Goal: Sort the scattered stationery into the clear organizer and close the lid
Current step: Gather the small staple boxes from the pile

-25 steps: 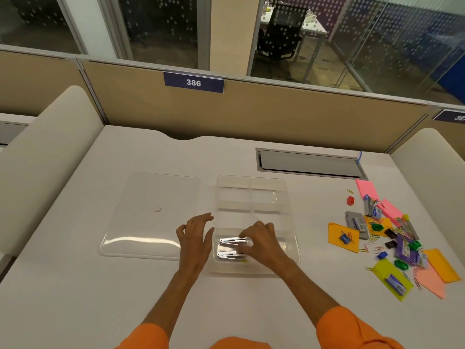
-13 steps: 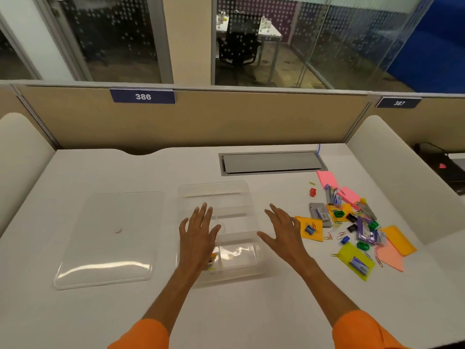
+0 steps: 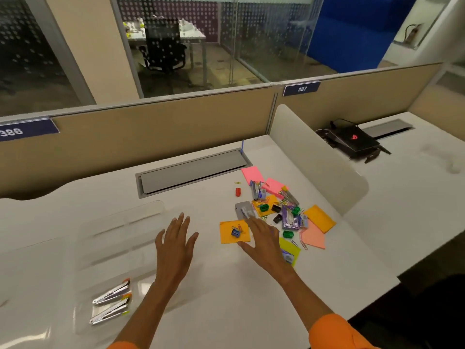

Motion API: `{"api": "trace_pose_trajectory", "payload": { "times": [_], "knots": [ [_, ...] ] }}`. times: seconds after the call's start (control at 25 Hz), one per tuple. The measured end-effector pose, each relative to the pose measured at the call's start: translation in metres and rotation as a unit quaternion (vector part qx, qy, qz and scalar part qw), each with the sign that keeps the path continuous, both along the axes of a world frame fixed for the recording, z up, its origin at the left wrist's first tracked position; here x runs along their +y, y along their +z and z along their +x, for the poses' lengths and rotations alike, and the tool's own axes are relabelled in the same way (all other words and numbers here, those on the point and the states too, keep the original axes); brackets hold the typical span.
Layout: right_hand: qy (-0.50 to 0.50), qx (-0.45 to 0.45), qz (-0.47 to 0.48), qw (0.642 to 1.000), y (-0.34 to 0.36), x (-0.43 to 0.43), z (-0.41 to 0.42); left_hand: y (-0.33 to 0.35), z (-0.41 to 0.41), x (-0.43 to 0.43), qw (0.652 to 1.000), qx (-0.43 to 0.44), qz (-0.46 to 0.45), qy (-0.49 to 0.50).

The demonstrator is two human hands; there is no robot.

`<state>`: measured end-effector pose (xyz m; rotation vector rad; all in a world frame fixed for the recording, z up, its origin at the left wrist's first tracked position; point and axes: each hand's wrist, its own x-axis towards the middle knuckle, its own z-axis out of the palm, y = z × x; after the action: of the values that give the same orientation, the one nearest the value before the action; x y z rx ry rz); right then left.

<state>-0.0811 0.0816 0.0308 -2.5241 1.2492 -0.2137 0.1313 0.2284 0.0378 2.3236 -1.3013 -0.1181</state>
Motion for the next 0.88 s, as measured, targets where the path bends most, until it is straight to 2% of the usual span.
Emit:
{"api": "trace_pose_trajectory", "payload": {
  "times": [0.24, 0.4, 0.72, 0.88],
  "knots": [
    [-0.071, -0.012, 0.051, 0.996, -0.016, -0.039, -0.064, -0.008, -0.045, -0.06, 0.998, 0.001, 0.022, -0.058],
    [-0.095, -0.006, 0.037, 0.995, -0.022, -0.06, -0.093, -0.012, -0.066, -0.095, 0.996, 0.032, 0.039, -0.077],
    [-0.125, -0.019, 0.054, 0.99, -0.036, -0.084, -0.12, -0.021, -0.089, -0.141, 0.993, 0.03, 0.05, -0.099],
    [-0.135, -0.027, 0.06, 0.989, -0.04, -0.09, -0.124, -0.03, -0.088, -0.163, 0.991, 0.04, 0.085, -0.096]
  ]
}}
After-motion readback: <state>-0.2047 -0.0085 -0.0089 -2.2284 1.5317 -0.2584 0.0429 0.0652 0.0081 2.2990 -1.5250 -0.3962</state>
